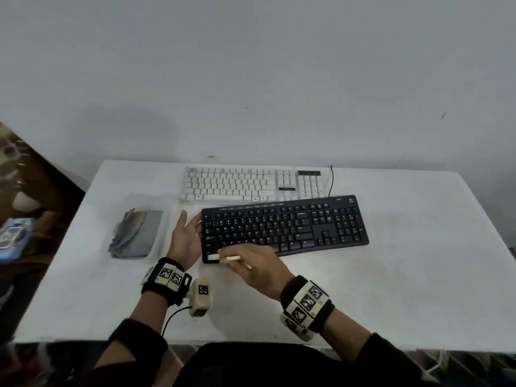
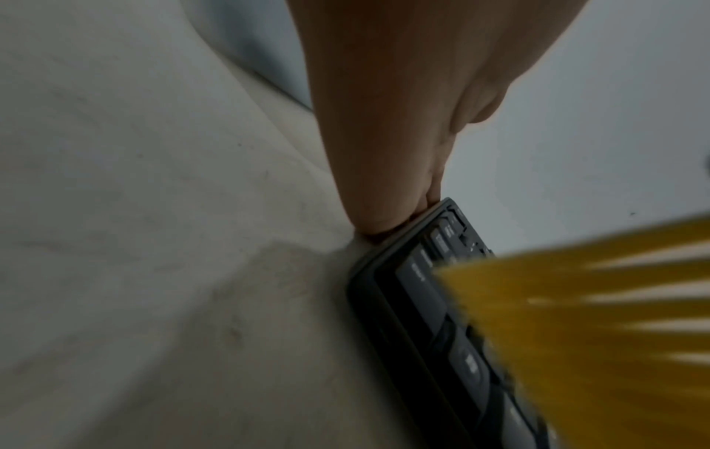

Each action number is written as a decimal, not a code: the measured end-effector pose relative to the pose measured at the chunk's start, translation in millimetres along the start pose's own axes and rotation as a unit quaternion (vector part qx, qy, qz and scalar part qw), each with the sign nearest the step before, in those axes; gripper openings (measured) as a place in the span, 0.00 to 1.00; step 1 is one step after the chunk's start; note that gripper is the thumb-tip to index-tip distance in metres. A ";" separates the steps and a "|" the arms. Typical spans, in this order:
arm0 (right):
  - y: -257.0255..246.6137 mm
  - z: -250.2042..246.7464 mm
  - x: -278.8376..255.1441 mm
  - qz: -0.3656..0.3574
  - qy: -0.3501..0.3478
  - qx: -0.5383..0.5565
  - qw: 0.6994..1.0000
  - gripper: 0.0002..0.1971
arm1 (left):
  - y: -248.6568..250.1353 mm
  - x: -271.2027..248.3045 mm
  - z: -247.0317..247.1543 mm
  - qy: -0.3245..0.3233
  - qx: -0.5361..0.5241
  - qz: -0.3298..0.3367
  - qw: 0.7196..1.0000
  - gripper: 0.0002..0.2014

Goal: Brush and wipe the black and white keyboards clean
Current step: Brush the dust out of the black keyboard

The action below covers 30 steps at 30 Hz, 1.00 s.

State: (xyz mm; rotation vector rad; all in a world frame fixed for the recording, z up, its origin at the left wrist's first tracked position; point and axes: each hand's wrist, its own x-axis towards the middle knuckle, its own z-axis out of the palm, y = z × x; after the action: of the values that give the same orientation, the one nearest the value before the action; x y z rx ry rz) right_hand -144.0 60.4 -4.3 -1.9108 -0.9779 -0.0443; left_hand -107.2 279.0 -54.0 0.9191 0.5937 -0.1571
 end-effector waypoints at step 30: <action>31.6 -0.9 -51.7 -0.117 -0.056 -0.182 0.975 0.09 | 1.8 5.9 -15.0 -0.056 0.056 -0.015 0.997 0.33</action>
State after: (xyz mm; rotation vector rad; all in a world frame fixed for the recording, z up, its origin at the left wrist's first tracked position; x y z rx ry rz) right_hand -158.5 21.1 -48.2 -2.1336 -1.3435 -0.2718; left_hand -107.8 292.6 -62.8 1.0022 0.4983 -0.2697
